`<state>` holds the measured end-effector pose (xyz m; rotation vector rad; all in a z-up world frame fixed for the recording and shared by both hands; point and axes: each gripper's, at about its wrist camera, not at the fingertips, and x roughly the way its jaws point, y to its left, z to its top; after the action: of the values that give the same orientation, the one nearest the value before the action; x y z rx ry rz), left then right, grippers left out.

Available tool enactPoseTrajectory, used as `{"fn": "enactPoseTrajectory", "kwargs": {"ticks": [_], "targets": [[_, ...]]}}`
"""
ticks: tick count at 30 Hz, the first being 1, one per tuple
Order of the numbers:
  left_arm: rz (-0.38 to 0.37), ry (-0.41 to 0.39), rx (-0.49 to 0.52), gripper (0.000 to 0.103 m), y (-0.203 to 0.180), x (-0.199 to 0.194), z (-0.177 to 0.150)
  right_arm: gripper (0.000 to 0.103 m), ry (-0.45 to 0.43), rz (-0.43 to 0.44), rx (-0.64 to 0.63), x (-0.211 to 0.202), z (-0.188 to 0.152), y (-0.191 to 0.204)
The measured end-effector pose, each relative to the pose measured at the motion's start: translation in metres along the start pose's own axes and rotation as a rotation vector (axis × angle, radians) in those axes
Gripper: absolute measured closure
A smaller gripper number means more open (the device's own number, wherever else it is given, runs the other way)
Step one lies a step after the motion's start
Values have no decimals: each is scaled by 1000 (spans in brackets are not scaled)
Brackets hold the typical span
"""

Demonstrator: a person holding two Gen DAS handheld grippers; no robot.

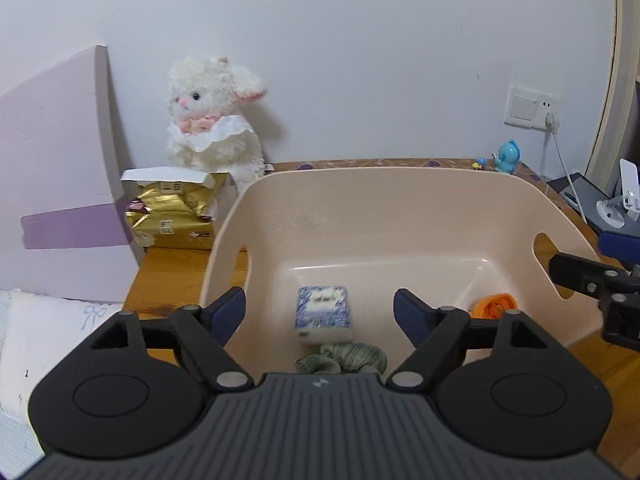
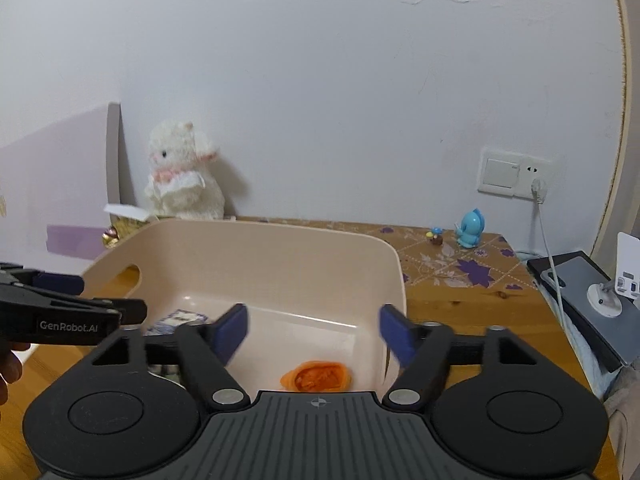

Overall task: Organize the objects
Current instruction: 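Lift the tissue pack and dark blue box into the beige bin and release both, then grasp the small black box with the left tool while the right tool grasps the green snack bag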

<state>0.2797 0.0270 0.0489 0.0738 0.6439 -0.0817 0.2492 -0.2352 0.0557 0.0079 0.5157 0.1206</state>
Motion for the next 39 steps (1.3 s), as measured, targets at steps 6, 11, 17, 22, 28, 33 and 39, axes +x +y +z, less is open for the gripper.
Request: {"fn": "enactPoseTrajectory", "kwargs": {"ticks": [6, 11, 17, 22, 28, 33, 39], "targets": [[18, -25, -4, 15, 5, -34, -9, 11, -21, 16, 18, -29, -4, 3], [24, -31, 19, 13, 3, -58, -21, 4, -23, 16, 4, -49, -15, 6], [32, -7, 53, 10, -5, -71, -45, 0, 10, 5, -19, -64, -35, 7], [30, 31, 61, 10, -9, -69, -66, 0, 62, -5, -42, -64, -53, 8], [30, 72, 82, 10, -13, -61, -82, 0, 128, -12, -60, -52, -73, 12], [23, 103, 71, 10, -9, -47, -88, 0, 179, -16, -80, -36, -91, 17], [9, 134, 62, 10, -14, -26, -88, 0, 239, -20, -82, -10, -105, 17]]}}
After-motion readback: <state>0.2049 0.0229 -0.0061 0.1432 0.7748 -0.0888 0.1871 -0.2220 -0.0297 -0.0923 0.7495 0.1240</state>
